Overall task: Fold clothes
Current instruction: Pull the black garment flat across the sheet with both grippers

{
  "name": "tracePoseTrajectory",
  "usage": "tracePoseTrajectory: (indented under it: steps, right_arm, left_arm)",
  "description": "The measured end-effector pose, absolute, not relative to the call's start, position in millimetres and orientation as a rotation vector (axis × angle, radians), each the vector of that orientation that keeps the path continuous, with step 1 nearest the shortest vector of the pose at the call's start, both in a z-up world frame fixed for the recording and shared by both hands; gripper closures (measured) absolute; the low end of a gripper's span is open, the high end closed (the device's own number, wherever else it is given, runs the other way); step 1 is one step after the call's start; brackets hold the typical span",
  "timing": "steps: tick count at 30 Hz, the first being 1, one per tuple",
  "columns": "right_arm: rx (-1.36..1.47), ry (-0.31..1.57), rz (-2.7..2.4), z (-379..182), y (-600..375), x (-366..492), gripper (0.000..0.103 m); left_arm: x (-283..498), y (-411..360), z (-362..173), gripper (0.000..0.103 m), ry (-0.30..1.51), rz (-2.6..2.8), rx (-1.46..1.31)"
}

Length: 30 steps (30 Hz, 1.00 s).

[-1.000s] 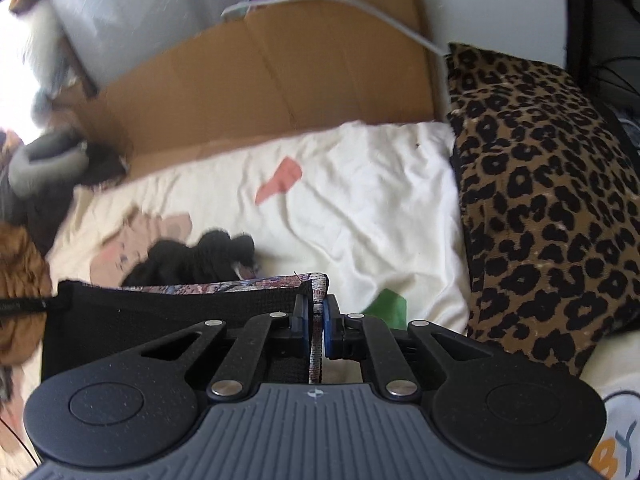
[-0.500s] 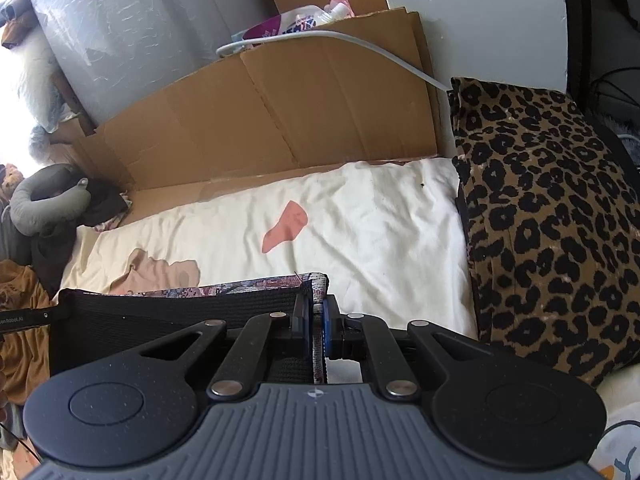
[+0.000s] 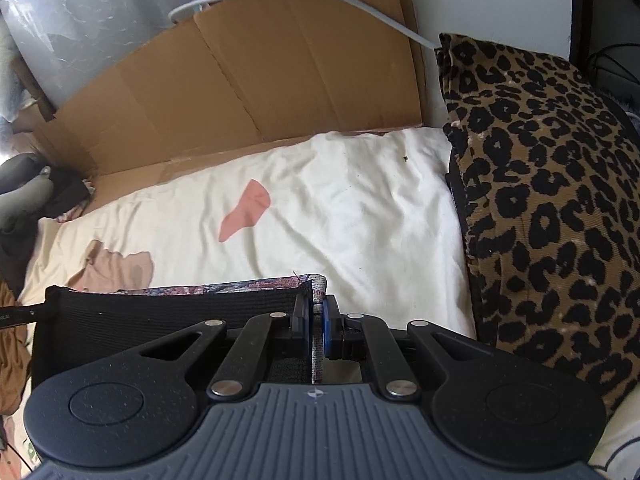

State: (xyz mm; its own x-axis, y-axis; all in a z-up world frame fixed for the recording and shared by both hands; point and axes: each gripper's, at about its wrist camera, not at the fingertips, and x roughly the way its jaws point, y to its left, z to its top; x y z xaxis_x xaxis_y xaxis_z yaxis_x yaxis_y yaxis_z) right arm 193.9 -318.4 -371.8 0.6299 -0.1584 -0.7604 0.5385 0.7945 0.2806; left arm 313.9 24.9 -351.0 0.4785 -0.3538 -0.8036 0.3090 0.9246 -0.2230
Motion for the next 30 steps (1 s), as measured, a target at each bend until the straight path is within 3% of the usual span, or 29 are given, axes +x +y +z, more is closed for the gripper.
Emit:
tracePoseTrajectory:
  steps: [15,17,18,20,30]
  right_arm:
    - [0.473,0.883,-0.458,-408.0,-326.2,211.5,0.098]
    - [0.462,0.904,-0.452,-410.5,-324.9,215.5,0.097]
    - [0.457,0.906,-0.464,-409.5,-325.2,215.7,0.091]
    - [0.448,0.889,-0.517,-402.2,-327.2,212.3,0.079]
    - [0.439,0.765,-0.393,-359.5,-291.5,199.8,0.079]
  left_arm:
    - [341.4,11.0,-399.8,0.099,1.058,-0.414,0.014]
    - [342.2,10.6,-401.0,0.102,1.052,-0.381,0.045]
    - [342.5,11.7,-401.2,0.103,1.052,-0.358,0.059]
    - [342.8,18.3,-396.1,0.102,1.045,-0.324,0.048]
    - [295.8,2.1,-343.7,0.100,0.997,-0.421,0.010]
